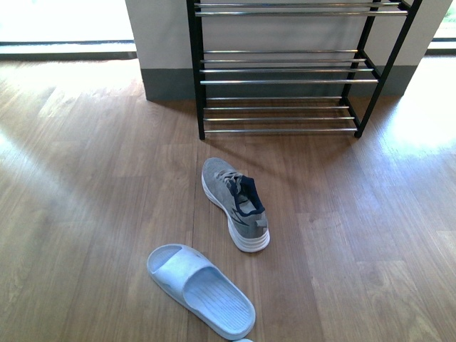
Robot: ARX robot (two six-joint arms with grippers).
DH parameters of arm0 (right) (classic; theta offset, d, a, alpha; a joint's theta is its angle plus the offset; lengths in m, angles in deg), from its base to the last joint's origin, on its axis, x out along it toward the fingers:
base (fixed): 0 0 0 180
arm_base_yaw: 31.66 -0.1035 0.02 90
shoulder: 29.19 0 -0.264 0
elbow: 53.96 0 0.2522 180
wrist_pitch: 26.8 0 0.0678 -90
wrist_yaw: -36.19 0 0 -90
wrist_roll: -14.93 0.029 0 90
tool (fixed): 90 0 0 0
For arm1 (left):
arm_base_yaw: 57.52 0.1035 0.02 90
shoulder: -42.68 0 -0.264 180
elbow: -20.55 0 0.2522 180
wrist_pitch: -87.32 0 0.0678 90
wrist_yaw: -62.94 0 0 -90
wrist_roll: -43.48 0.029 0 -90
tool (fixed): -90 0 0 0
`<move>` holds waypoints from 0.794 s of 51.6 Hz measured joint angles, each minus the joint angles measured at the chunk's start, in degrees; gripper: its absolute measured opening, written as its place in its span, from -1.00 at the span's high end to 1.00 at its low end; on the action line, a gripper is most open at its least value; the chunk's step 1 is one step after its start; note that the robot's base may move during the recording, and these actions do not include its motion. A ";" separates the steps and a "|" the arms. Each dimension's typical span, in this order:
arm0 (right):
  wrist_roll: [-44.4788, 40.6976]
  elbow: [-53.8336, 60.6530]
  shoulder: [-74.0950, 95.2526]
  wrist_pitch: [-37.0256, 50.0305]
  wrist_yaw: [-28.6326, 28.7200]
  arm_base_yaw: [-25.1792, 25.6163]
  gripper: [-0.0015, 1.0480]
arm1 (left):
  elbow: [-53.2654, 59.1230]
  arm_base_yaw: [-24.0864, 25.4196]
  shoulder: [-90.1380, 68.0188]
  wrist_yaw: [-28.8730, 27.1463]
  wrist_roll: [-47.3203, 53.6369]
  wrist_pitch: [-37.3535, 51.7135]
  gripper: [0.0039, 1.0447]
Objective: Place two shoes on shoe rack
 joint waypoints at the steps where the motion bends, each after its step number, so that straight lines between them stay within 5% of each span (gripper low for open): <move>1: 0.00 0.00 0.00 0.00 0.00 0.00 -0.82 | 0.00 0.00 0.00 0.00 0.00 0.00 0.98; 41: 0.00 0.00 -0.04 0.00 0.04 0.00 -0.82 | 0.11 0.00 0.02 -0.63 0.24 0.09 0.98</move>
